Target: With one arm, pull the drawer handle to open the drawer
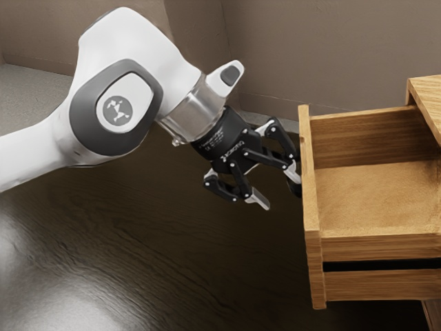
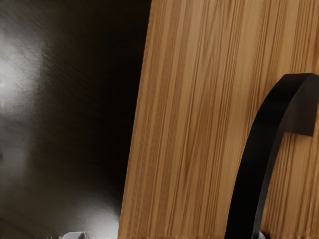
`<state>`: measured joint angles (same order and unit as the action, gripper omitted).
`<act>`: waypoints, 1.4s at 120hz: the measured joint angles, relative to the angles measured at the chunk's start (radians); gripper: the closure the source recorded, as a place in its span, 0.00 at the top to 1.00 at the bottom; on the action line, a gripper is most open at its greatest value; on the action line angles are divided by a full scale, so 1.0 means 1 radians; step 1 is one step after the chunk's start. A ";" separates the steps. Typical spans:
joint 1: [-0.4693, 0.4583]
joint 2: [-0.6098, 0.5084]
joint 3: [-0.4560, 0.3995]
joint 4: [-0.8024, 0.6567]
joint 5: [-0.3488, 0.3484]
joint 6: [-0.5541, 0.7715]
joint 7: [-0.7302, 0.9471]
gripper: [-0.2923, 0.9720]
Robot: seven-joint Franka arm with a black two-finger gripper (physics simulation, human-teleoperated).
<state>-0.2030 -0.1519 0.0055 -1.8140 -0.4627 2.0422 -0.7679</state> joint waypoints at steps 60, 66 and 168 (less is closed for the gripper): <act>-0.005 -0.101 0.042 -0.095 0.159 0.000 0.029 0.51; -0.002 -0.115 0.042 -0.107 0.165 0.001 0.033 0.51; -0.029 0.117 0.044 0.509 0.457 -0.312 0.171 0.72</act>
<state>-0.2316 -0.0350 0.0491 -1.3046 -0.0056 1.7304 -0.5968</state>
